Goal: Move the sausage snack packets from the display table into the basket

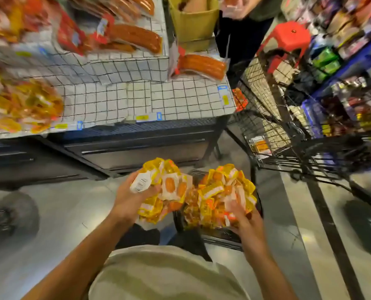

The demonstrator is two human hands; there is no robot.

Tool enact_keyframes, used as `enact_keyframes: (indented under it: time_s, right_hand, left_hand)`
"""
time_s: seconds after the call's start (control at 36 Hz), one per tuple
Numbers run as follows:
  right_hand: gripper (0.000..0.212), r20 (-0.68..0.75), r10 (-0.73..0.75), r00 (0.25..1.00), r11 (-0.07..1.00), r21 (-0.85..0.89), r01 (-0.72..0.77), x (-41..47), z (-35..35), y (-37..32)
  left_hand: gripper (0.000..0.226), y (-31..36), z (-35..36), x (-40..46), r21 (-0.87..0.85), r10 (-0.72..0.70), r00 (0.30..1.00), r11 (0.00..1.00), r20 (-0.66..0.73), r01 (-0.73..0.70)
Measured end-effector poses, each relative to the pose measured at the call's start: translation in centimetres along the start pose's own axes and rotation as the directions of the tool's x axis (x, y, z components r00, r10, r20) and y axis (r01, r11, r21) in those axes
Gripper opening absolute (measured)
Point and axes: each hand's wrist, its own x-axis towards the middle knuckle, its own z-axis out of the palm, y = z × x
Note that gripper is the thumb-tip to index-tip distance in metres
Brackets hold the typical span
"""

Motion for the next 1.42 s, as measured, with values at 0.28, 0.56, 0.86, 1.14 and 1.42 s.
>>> enact_keyframes:
  time_s: [0.28, 0.56, 0.86, 1.14, 1.42]
  right_hand:
    - [0.047, 0.16, -0.056, 0.986, 0.995, -0.074, 0.068, -4.1, 14.9, -2.3]
    - [0.031, 0.258, -0.007, 0.966, 0.998, -0.058, 0.023, -9.0, 33.1, -0.8]
    - [0.038, 0.275, -0.031, 0.961, 0.991, -0.116, 0.065, -9.2, 42.9, -3.2]
    - [0.04, 0.253, -0.066, 0.965, 0.992, -0.087, 0.09, -2.9, 44.3, -7.6]
    - [0.05, 0.241, 0.043, 0.97, 0.997, -0.073, -0.026, 5.7, 46.3, -11.8]
  left_hand:
    - [0.061, 0.2, -15.9, -1.0, -0.313, 0.039, 0.986, 0.946, -0.16, -0.088]
    - [0.068, 0.1, -33.5, -0.3, -0.378, 0.065, 0.945, 0.906, -0.321, -0.191]
    - [0.066, -0.1, -42.9, 3.2, -0.393, 0.042, 0.911, 0.893, -0.411, -0.218]
    - [0.056, 6.8, -40.1, 11.0, -0.349, 0.091, 0.943, 0.914, -0.321, -0.207]
    - [0.081, 19.7, -39.1, 20.4, -0.407, 0.189, 0.969, 0.882, -0.157, -0.238]
